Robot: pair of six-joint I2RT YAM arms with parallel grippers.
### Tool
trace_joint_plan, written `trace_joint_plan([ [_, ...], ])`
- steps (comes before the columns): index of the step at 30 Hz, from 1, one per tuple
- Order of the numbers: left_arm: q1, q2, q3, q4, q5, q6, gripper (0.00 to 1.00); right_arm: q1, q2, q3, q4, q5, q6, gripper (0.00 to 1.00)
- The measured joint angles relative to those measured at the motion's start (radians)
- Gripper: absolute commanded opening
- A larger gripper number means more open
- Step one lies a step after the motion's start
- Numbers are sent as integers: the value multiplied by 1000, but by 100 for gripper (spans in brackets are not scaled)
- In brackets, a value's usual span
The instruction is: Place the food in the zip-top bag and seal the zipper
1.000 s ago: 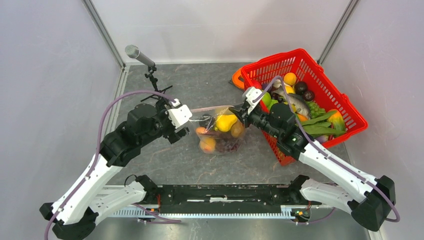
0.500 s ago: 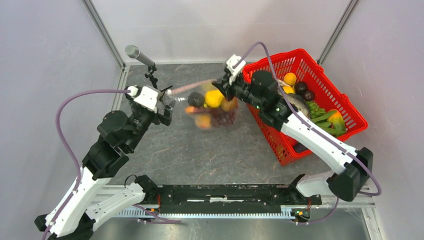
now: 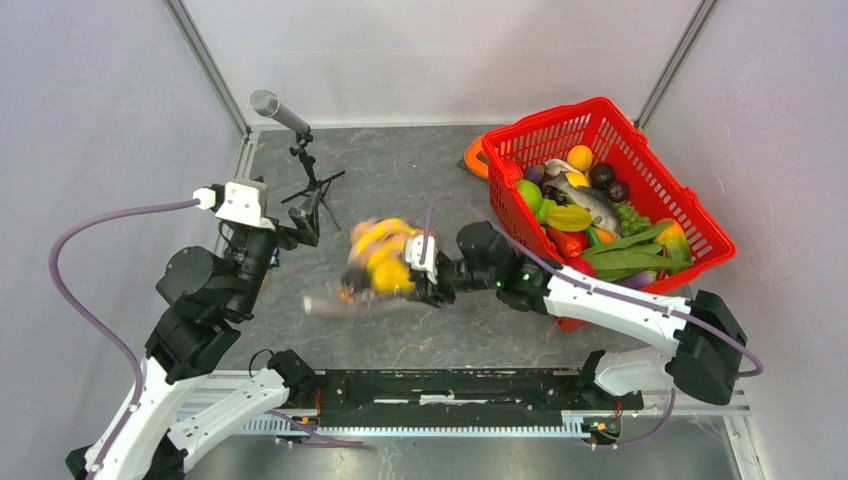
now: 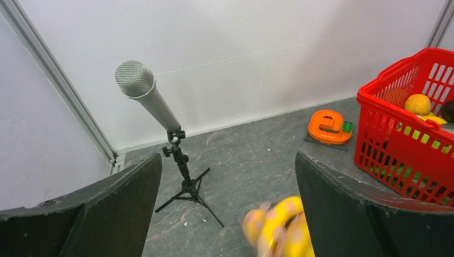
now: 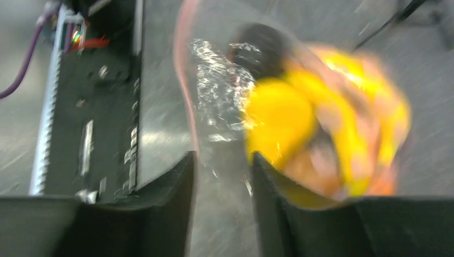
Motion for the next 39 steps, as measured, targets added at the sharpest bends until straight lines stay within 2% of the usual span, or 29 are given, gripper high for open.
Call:
trace_joint_plan([
  [1,0,1,0,-2,5,-1,100,11,-8,-50,-28,-23,-8,70],
  [5,0,15,0,-5,17,-6,100,11,-120,-171,-96,-64,-24,79],
  [8,0,33,0,-5,26,-11,100,9,-248,-199,-54,-65,-23,81],
  [11,0,56,0,-6,39,-20,100,8,-309,-200,42,-23,-11,78],
  [14,0,75,0,-17,50,-36,100,9,-271,-197,108,60,26,75],
  [16,0,85,0,-28,62,-48,100,9,-188,-183,132,110,68,71],
  [19,0,106,0,-34,69,-66,100,6,-53,-178,150,118,132,62],
  [21,0,128,-1,-40,69,-79,100,6,20,-177,167,99,183,60],
  [26,2,185,-39,-51,72,-126,100,14,164,-163,189,81,264,61],
  [30,10,224,-82,-66,98,-189,100,19,264,-100,120,192,283,63],
  [34,42,243,-117,-89,145,-262,100,19,250,-97,74,288,278,72],
  [37,115,249,-134,-90,203,-314,100,18,130,-149,92,347,265,79],
  [39,205,255,-137,-92,270,-351,100,19,10,-191,117,398,252,80],
])
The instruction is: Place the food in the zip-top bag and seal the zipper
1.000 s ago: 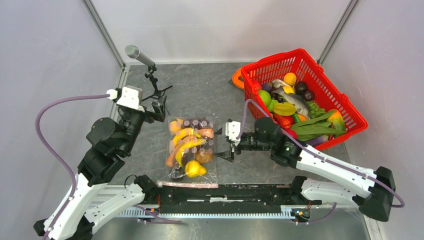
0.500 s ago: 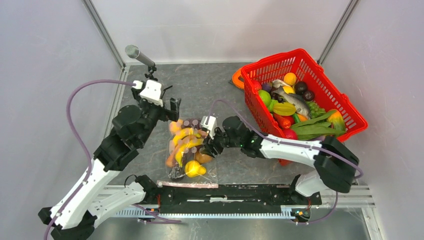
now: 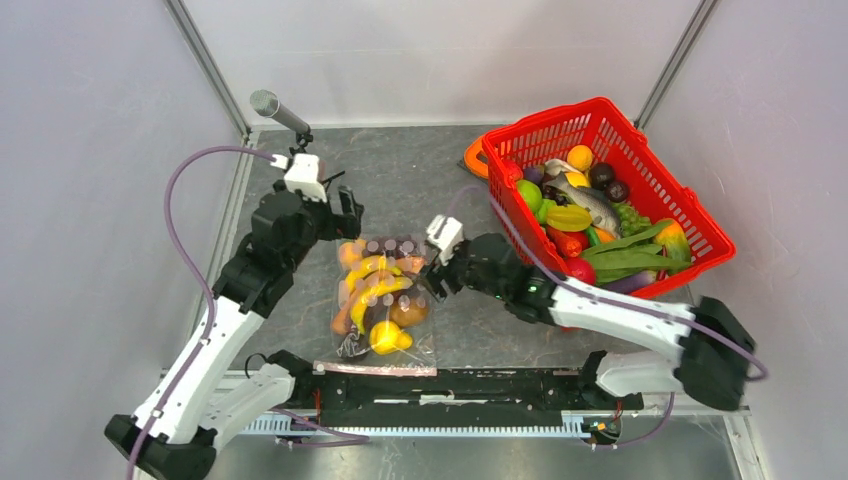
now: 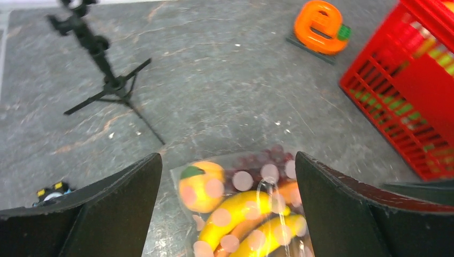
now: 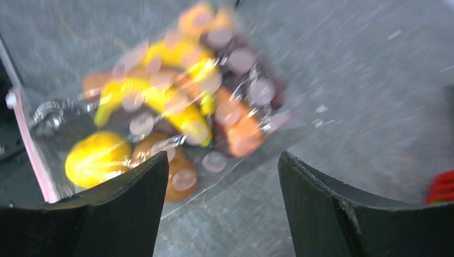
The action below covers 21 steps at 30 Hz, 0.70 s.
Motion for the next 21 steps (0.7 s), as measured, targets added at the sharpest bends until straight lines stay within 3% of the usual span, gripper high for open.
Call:
trace_joint_plan([
  [4,150,13,-2,0,81,-73,100,0,-209,-20,40,120,-44,86],
  [10,192,44,-3,0,157,-153,100,-23,-368,-11,54,344,-117,92],
  [17,204,88,-3,-24,123,-245,100,-373,-359,124,-85,391,-93,98],
  [21,204,87,1,-51,38,-288,100,-557,-345,172,-148,309,-30,98],
])
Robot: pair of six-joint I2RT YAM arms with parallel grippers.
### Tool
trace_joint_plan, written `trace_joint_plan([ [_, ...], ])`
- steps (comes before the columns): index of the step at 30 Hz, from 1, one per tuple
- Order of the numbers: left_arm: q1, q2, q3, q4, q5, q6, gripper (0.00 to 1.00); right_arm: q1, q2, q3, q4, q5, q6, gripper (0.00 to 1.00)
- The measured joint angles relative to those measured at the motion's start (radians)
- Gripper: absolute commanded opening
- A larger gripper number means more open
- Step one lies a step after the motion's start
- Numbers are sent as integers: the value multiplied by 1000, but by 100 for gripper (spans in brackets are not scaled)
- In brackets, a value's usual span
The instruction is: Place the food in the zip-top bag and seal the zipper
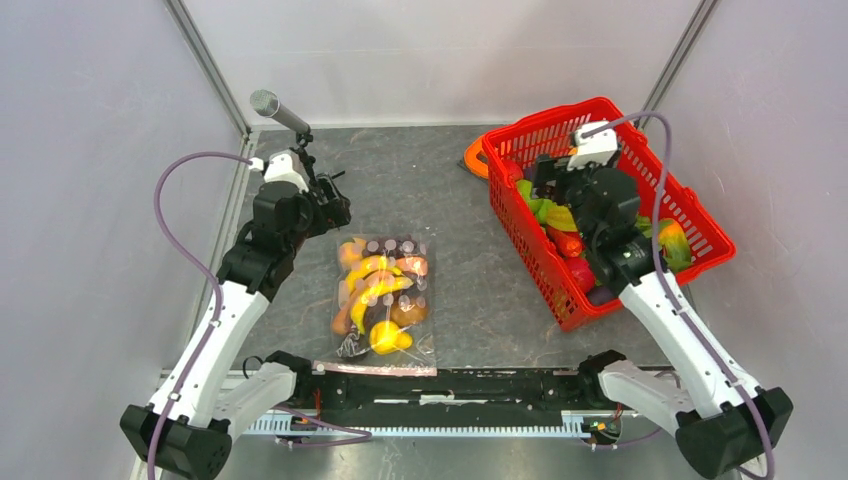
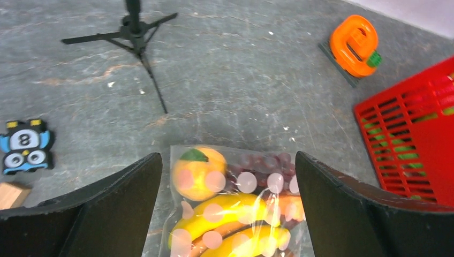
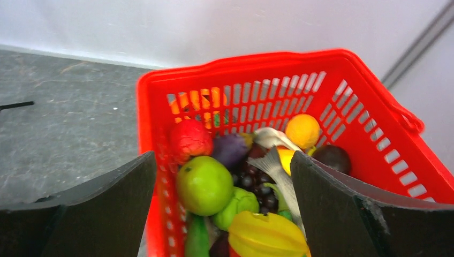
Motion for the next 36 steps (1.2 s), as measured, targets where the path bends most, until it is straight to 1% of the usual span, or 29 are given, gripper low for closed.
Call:
trace_joint_plan([
  [5,0,-15,0,-27,-128,-21,100,-204,8,3,-52,-135,85,98],
  [9,0,-17,5,-51,-209,-37,100,-292,-1,2,-61,-232,115,98],
  [14,0,-16,8,-66,-279,-41,100,-301,-26,-13,-57,-336,115,98],
  [17,0,-16,10,-71,-300,-45,100,-301,-32,-23,-57,-365,116,98],
  [24,0,-16,59,-74,-301,-43,100,-301,-32,-24,-64,-355,130,98],
  [28,0,-16,85,-74,-303,-36,100,-301,-34,-24,-64,-325,149,98],
  [36,0,-10,92,-73,-321,-27,100,-301,-54,-24,-64,-304,166,98],
])
